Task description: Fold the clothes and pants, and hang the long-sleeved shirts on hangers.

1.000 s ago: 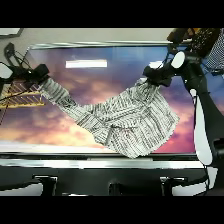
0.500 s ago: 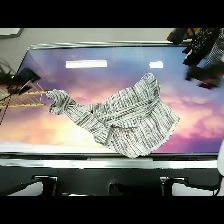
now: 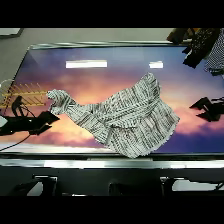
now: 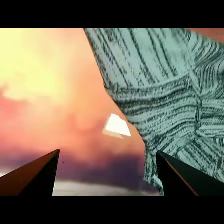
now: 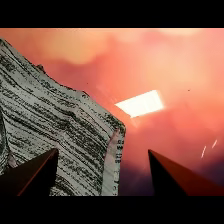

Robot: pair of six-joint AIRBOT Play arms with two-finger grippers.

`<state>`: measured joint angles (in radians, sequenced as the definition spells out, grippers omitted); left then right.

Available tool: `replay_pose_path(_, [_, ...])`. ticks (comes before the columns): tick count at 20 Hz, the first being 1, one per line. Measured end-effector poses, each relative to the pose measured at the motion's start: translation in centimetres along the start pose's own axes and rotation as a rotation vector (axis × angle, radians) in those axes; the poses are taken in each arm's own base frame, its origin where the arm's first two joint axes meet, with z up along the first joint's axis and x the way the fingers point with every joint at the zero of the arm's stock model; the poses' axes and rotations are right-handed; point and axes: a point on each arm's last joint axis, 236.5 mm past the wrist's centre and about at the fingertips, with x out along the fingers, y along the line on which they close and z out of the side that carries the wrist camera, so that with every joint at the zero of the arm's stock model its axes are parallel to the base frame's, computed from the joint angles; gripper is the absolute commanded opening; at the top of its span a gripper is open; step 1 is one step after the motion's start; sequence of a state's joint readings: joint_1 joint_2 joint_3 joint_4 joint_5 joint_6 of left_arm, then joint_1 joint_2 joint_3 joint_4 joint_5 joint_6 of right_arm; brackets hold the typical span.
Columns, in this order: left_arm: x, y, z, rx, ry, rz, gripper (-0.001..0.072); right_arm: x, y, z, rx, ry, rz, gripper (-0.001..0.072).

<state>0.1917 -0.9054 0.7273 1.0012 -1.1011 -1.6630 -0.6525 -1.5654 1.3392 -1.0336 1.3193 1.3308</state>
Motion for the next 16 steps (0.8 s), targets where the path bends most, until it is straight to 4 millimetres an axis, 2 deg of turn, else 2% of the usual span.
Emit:
replay_pose_path(3, [1.5,-0.5,-3.2,0.027,0.073,-0.017,0.0712,3.8,-0.5,-0.6,-0.022,0.049,0.043,0.0639])
replay_pose_path(7, [2.4,-1.7,-5.8,0.071,0.134,-0.036,0.0712,7.6,0.1,-1.1,-0.066,0.091,0.064,0.0619])
replay_pose_path(8, [2.6,-2.1,-6.3,0.079,0.147,-0.045,0.0712,8.3,0.8,-1.4,-0.076,0.104,0.083,0.0592])
replay_pose_path(9, [2.7,-2.4,-6.7,0.088,0.158,-0.051,0.0712,9.0,1.5,-1.7,-0.084,0.12,0.098,0.0484])
replay_pose_path(10, [2.8,-2.6,-7.2,0.1,0.168,-0.054,0.0712,9.6,1.9,-2.1,-0.095,0.136,0.1,0.0308])
replay_pose_path(11, [2.9,-2.9,-7.7,0.111,0.18,-0.058,0.0712,10.2,2.2,-2.5,-0.108,0.152,0.1,0.0102])
replay_pose_path(12, [3.1,-3.2,-8.2,0.122,0.193,-0.061,0.0712,10.6,2.3,-2.9,-0.121,0.168,0.094,0.0042])
replay_pose_path(16, [4.4,-4.4,-11.8,0.162,0.278,-0.09,0.0712,10.4,3.5,-4.5,-0.135,0.231,0.109,0.0042])
